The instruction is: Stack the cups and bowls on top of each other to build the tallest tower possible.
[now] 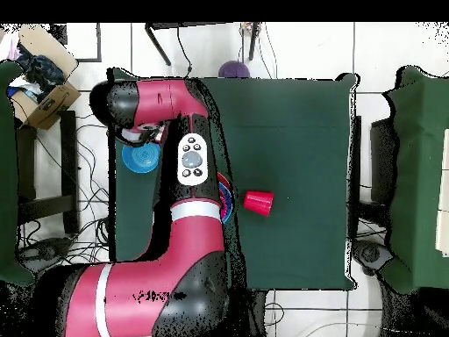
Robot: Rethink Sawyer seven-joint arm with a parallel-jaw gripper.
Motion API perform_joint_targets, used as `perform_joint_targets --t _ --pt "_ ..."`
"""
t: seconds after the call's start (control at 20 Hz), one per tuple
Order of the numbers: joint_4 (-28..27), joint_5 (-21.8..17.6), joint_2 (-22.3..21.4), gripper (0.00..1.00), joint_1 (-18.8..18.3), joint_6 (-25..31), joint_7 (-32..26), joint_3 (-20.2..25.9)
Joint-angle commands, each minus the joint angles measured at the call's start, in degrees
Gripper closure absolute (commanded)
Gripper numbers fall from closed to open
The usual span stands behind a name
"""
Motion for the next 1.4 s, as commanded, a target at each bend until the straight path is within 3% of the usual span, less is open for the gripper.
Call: perform_joint_targets --t 0.05,0.4,0.65,1.4 --pt "9.8 -0.3 -0.8 0.0 1.3 -7.6 8.9 0.9" --pt "10.3 -1.3 1.6 0.0 2.2 -13.5 10.1 -1.4" --pt "10.3 -0.8 2.3 0.0 2.4 -14.2 9.7 -2.6" --pt "11.5 0.8 5.6 0.0 -0.7 -21.0 1.8 1.9"
